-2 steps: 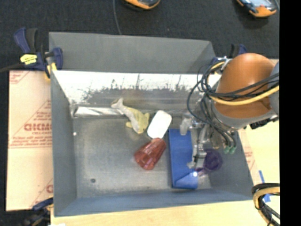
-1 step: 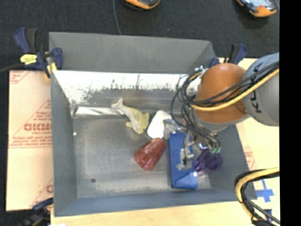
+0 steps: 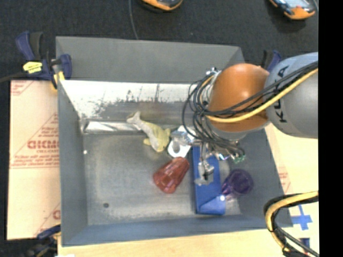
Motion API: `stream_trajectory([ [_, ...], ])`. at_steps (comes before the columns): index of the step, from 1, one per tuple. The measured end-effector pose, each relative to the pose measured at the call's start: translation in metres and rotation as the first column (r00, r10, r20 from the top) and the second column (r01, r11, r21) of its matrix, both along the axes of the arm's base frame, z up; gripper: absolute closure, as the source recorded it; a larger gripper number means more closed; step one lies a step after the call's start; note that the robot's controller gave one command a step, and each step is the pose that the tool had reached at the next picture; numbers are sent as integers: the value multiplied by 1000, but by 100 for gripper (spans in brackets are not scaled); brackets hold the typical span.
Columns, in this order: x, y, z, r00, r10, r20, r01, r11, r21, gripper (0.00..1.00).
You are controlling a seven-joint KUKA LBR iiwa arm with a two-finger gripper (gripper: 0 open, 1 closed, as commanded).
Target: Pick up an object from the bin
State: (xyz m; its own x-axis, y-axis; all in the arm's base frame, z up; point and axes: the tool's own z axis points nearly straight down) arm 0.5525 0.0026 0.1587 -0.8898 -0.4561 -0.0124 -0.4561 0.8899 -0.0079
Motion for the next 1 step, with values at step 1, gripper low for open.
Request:
stream_trajectory([
  [1, 15, -6, -22, 975, 220, -7, -220, 975, -2, 0],
])
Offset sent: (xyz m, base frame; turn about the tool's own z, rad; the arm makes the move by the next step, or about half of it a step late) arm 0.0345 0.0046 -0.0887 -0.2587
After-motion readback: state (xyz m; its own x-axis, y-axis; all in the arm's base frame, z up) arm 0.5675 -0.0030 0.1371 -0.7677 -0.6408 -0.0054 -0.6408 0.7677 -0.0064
